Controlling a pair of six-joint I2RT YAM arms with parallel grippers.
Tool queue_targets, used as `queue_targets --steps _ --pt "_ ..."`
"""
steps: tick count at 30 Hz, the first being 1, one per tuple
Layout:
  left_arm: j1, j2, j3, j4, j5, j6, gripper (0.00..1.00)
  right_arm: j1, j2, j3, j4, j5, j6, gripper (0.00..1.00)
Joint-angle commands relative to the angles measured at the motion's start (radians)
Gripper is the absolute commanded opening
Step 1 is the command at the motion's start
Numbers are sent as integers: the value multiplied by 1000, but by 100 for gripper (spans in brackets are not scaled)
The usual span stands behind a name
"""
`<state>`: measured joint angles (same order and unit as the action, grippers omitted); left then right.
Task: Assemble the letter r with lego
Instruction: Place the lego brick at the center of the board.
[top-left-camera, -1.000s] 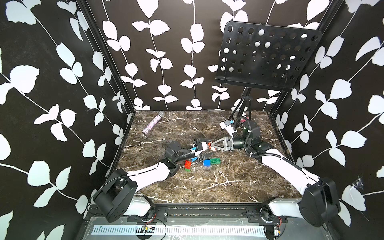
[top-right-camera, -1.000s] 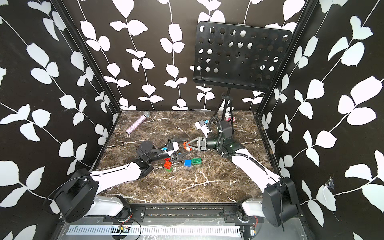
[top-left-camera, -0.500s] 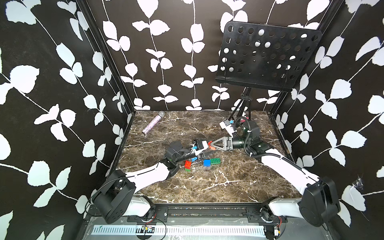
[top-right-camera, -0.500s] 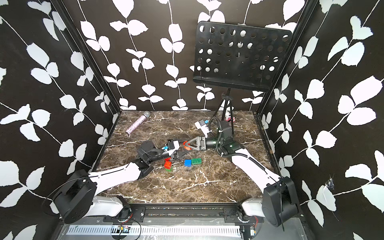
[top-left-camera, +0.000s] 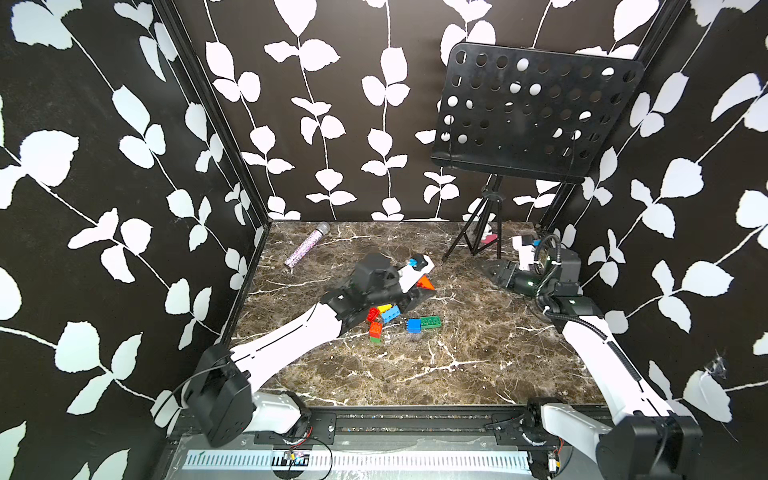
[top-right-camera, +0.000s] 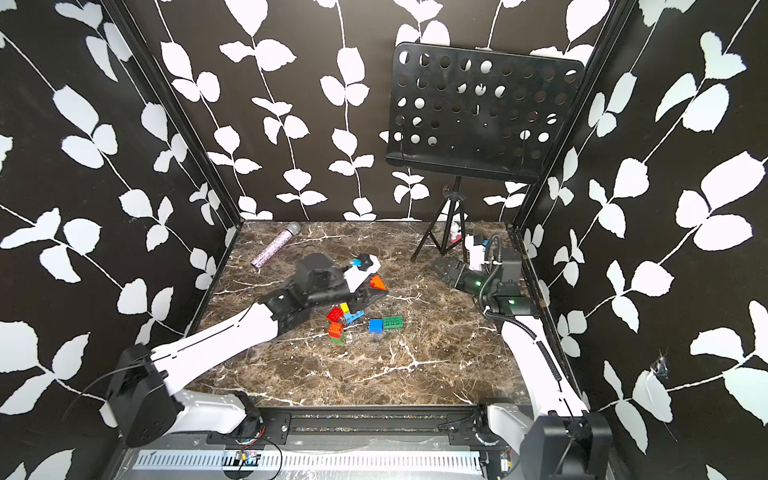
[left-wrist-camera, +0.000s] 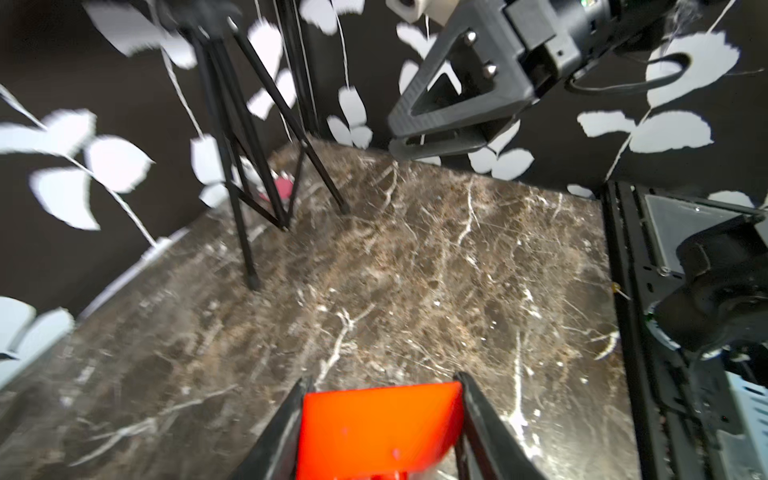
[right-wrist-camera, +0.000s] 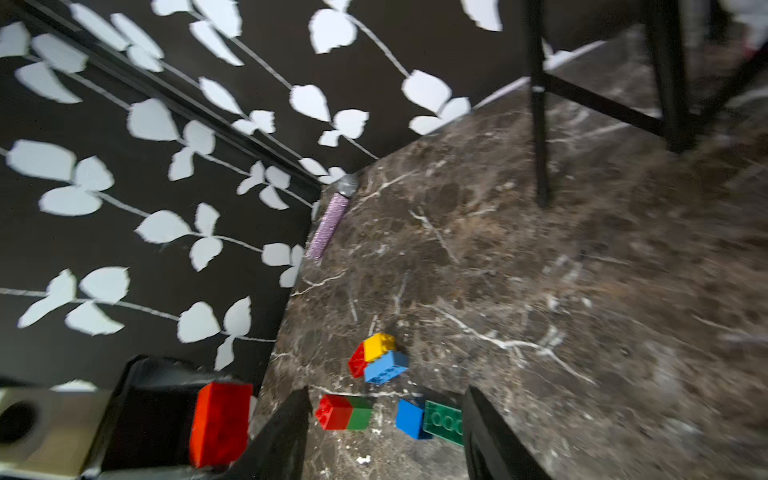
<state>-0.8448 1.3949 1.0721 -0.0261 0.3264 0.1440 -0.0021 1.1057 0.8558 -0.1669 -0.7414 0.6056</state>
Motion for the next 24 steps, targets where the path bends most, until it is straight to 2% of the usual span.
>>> queue_targets --steps 1,5,10,14,23,24 --pt "-75 107 89 -292 -120 -97 34 -22 6 -42 -59 71 -19 57" --pt "-115 269 187 -422 -70 -242 34 -22 -5 -71 -74 94 -45 57" --pt "-197 423 292 -518 -40 -319 35 -22 -29 -88 -104 128 -77 57" --pt "-226 557 399 -632 8 -345 35 -24 -37 -103 -103 129 -84 58" --pt "-227 693 502 -756 -6 -370 39 -24 -44 -131 -92 119 -93 58" --pt "-227 703 510 -762 -7 -367 45 -23 -45 -133 -91 119 -94 58"
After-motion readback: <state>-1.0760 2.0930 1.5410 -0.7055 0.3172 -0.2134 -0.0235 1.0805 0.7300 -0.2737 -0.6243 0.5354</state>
